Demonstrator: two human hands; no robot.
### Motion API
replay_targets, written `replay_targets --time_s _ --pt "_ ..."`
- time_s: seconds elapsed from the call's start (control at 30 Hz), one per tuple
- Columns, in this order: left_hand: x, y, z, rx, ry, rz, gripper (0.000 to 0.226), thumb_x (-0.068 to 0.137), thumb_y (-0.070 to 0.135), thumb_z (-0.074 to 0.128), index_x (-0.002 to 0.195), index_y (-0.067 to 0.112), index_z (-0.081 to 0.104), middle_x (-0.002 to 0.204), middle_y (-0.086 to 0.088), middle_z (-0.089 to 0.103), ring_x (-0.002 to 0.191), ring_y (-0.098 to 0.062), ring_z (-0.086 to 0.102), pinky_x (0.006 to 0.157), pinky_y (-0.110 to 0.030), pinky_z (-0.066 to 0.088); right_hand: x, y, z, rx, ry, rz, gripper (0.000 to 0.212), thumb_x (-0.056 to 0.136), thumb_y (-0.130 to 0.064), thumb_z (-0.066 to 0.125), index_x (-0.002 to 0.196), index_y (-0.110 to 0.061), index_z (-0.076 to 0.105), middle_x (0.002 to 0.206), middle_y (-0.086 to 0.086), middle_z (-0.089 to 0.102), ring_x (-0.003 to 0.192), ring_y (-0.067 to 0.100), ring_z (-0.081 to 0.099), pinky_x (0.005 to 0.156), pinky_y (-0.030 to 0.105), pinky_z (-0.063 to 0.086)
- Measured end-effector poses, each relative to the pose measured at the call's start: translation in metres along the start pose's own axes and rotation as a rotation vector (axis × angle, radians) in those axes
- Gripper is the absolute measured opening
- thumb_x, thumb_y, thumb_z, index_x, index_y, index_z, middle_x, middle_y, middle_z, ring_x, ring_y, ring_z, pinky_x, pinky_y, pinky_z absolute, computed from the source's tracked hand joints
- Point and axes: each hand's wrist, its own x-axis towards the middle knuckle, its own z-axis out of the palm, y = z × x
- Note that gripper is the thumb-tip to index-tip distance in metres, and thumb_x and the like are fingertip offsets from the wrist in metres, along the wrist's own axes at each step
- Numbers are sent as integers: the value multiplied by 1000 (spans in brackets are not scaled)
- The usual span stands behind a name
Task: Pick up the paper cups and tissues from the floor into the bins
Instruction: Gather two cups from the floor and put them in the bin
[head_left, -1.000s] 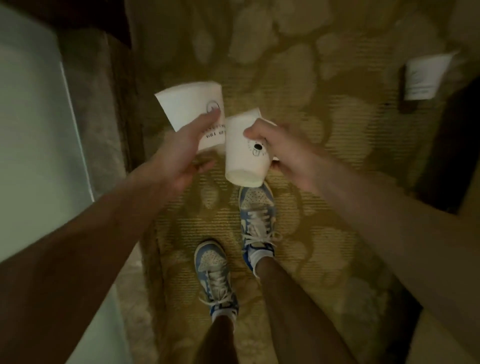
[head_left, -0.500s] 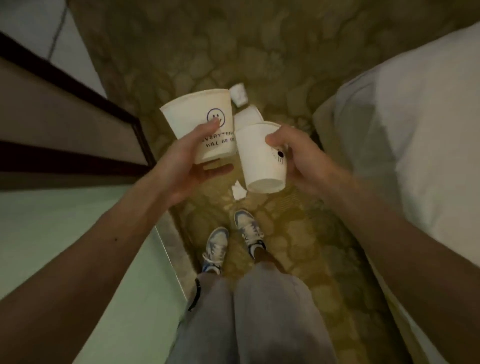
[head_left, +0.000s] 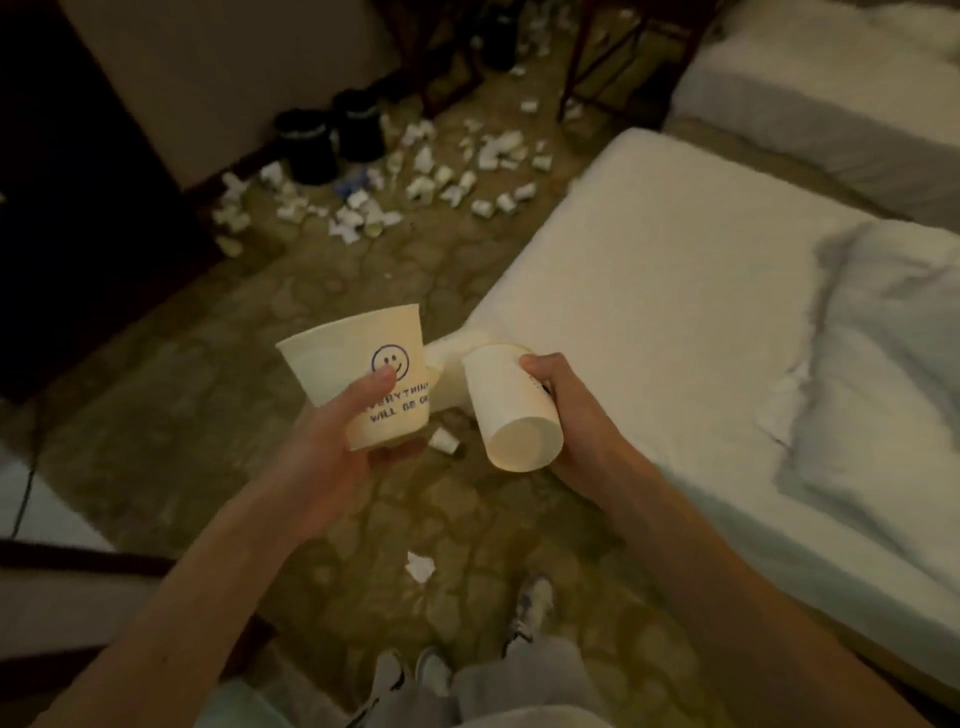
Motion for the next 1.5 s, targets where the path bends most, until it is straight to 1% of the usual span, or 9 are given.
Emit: replay_targets --time_s 0.2,0.4,0.47,0.63,0.8,0.9,1.0,1.27,1.5 --pt "-53 22 87 187 -197 31 46 62 26 70 106 19 63 89 -5 77 77 -22 75 57 -29 60 -109 -18 -69 171 71 -107 23 93 -36 49 113 -25 53 100 10 64 79 22 64 62 30 50" --pt "-93 12 195 265 -426 53 66 49 27 90 109 14 66 99 -12 76 90 -28 74 63 -35 61 -211 -12 -157 145 200 -266 21 86 -38 57 103 -27 63 93 8 68 72 17 65 57 26 50" --pt "-108 -12 237 295 -488 16 87 35 36 99 112 12 66 103 -13 75 95 -30 72 69 -42 62 -246 0 -195 180 263 -274 23 75 -41 60 92 -28 68 86 6 71 71 19 66 60 30 50" --pt "-153 -85 345 300 -618 -62 45 55 20 79 100 17 71 100 -12 75 91 -29 73 67 -45 61 -338 37 -303 216 473 -226 44 55 -48 71 95 -33 64 90 4 73 71 18 72 57 29 55" --pt "-211 -169 445 486 -740 -157 80 41 36 86 115 20 62 100 -5 76 97 -30 71 82 -46 59 -423 75 -389 230 614 -224 13 82 -28 70 86 -37 63 90 -3 69 69 15 73 60 31 57" --pt "-236 -212 492 579 -846 -206 76 45 43 83 115 22 65 97 -2 77 87 -21 74 69 -33 61 -459 102 -422 159 709 -242 10 87 -23 66 91 -33 66 93 -2 71 80 17 72 71 35 57" --pt "-253 -253 535 641 -902 -290 83 48 43 86 123 20 59 107 -7 74 99 -28 71 86 -49 58 -487 132 -461 170 810 -272 22 87 -24 67 108 -28 63 104 0 70 87 16 71 68 29 57" --pt "-243 -358 618 818 -1060 -423 60 58 38 80 113 17 65 101 -5 76 92 -23 74 79 -44 61 -494 211 -526 246 1021 -198 29 89 -20 67 117 -27 61 110 -2 68 98 15 67 85 39 57" --pt "-227 -444 714 904 -1214 -618 49 65 32 76 109 14 67 96 -7 77 88 -22 74 66 -36 60 -502 229 -602 363 1194 -23 40 85 -28 69 122 -36 53 113 -10 61 95 9 65 73 26 57"
